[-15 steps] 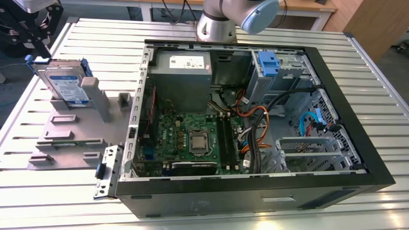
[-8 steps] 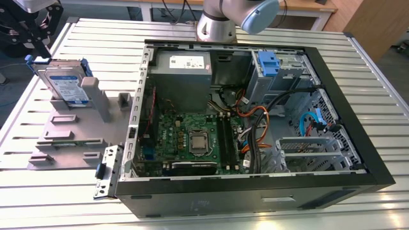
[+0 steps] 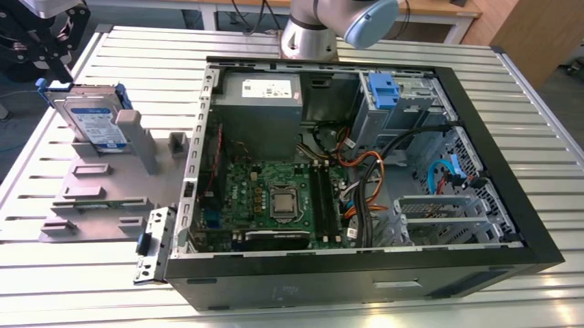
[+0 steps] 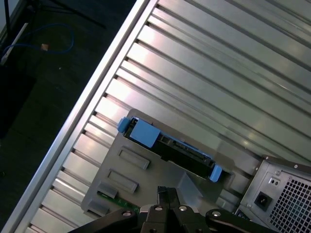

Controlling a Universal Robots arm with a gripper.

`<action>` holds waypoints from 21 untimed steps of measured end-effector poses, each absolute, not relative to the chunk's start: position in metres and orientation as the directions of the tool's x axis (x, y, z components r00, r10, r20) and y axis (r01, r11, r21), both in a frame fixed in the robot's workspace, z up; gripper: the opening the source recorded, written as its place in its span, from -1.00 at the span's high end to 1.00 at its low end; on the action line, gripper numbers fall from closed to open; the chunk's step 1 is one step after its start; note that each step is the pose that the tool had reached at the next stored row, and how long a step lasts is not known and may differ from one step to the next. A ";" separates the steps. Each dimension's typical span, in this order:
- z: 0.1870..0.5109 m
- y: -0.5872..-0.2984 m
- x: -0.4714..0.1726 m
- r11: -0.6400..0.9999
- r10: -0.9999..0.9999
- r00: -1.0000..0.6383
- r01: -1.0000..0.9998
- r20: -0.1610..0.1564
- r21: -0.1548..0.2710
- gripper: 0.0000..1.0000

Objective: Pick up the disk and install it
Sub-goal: 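Pick up the disk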

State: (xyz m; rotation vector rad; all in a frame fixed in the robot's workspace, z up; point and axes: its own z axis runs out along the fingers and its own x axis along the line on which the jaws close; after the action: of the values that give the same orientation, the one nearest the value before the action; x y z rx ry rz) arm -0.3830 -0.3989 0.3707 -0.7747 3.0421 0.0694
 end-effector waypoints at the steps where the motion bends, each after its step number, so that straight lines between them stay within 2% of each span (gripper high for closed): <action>1: 0.371 -0.399 -0.383 0.877 -0.479 -0.878 -0.479 -0.012 0.042 0.79; 21: 0.371 -0.399 -0.383 0.872 -0.488 -0.873 -0.488 -0.012 0.042 0.79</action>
State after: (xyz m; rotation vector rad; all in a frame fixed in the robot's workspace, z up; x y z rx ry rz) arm -0.3830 -0.3989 0.3707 -0.7922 3.0379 0.0694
